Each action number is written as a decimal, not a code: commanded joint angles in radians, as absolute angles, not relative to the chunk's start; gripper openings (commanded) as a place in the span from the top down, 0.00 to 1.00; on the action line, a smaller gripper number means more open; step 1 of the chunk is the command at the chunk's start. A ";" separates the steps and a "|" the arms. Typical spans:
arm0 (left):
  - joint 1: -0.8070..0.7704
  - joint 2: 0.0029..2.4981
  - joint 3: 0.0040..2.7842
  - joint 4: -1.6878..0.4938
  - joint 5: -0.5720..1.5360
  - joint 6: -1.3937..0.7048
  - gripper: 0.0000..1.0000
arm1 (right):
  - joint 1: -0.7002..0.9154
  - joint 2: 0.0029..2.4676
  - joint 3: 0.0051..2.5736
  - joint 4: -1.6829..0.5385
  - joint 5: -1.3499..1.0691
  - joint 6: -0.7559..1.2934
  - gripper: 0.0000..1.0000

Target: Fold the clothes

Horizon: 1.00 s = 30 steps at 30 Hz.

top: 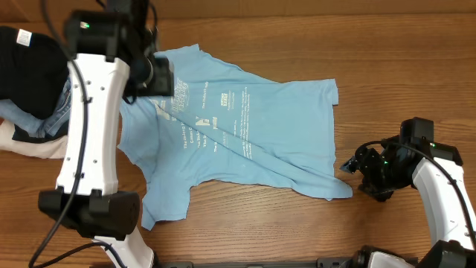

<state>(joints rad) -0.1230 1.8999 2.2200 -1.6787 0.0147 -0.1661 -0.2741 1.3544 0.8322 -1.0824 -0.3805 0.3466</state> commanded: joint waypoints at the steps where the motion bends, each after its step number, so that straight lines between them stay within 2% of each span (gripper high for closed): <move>1: -0.164 1.834 1.837 -1.686 0.097 -0.228 0.40 | -0.276 1.337 0.823 -1.068 -0.353 0.351 0.27; 5: -0.209 1.832 1.482 -1.528 0.088 -0.329 0.38 | -0.276 1.337 0.823 -1.045 -0.353 0.351 0.28; 8: -0.160 1.832 1.233 -1.295 0.040 -0.476 0.30 | -0.276 1.337 0.823 -1.053 -0.353 0.337 0.28; 10: -0.096 1.832 1.149 -1.152 0.041 -0.490 0.23 | -0.276 1.337 0.823 -1.056 -0.353 0.327 0.29; 12: -0.019 1.832 1.087 -1.017 0.040 -0.493 0.22 | -0.276 1.337 0.823 -1.056 -0.353 0.316 0.29; 15: 0.033 1.832 1.066 -0.940 0.041 -0.447 0.22 | -0.276 1.337 0.823 -1.056 -0.353 0.316 0.30; 16: 0.033 1.832 1.060 -0.942 0.028 -0.441 0.27 | -0.276 1.337 0.823 -1.056 -0.353 0.316 0.30; 17: 0.033 1.832 1.052 -0.957 0.017 -0.442 0.44 | -0.276 1.337 0.823 -1.056 -0.353 0.316 0.30; 18: 0.036 1.832 1.049 -1.011 0.014 -0.461 0.77 | -0.276 1.337 0.823 -1.057 -0.353 0.316 0.30; 19: 0.044 1.832 1.049 -1.071 -0.014 -0.510 0.96 | -0.276 1.337 0.823 -1.059 -0.352 0.316 0.30; 22: 0.121 1.830 1.049 -1.191 -0.028 -0.538 0.96 | -0.276 1.337 0.823 -1.056 -0.352 0.316 0.30; 27: 0.271 1.830 1.049 -1.260 -0.037 -0.424 0.96 | -0.276 1.337 0.823 -0.962 -0.374 0.317 0.29; 29: 0.282 1.830 1.049 -1.272 -0.072 -0.417 0.96 | -0.276 1.337 0.823 -0.879 -0.441 0.317 0.32; 30: 0.282 1.830 1.049 -1.279 -0.097 -0.418 0.96 | -0.275 1.337 0.823 -0.802 -0.470 0.318 0.41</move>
